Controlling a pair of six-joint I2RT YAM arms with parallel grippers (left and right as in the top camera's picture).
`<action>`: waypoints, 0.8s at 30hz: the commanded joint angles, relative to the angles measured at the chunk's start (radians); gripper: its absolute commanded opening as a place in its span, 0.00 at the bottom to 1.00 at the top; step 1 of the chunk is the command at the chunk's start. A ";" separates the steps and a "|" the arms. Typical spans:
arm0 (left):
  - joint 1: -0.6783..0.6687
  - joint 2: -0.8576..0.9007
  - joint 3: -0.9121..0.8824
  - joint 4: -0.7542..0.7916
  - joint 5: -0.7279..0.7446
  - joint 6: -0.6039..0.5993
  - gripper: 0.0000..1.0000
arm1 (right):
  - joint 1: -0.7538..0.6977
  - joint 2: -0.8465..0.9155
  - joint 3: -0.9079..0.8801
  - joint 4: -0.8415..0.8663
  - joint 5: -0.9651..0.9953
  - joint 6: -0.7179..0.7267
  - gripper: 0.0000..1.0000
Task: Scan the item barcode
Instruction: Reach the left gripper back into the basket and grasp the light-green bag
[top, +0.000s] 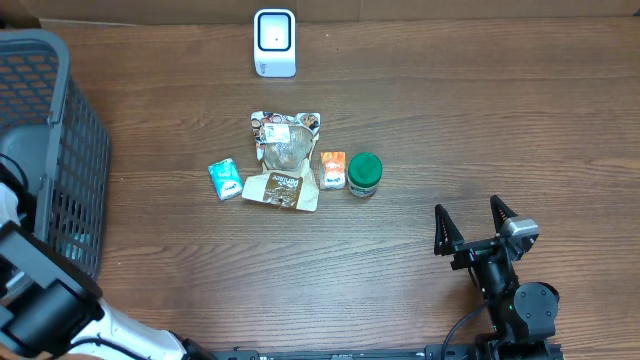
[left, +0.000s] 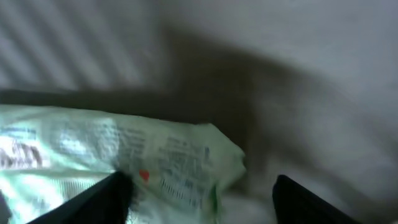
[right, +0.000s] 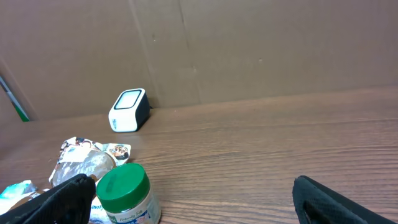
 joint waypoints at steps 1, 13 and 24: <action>0.003 0.070 -0.013 0.010 -0.036 0.013 0.74 | -0.006 -0.004 -0.011 0.005 -0.002 0.002 1.00; 0.003 0.107 0.032 -0.023 -0.030 0.002 0.04 | -0.006 -0.004 -0.011 0.005 -0.002 0.002 1.00; -0.024 0.012 0.451 -0.285 0.101 -0.017 0.04 | -0.006 -0.004 -0.011 0.005 -0.002 0.002 1.00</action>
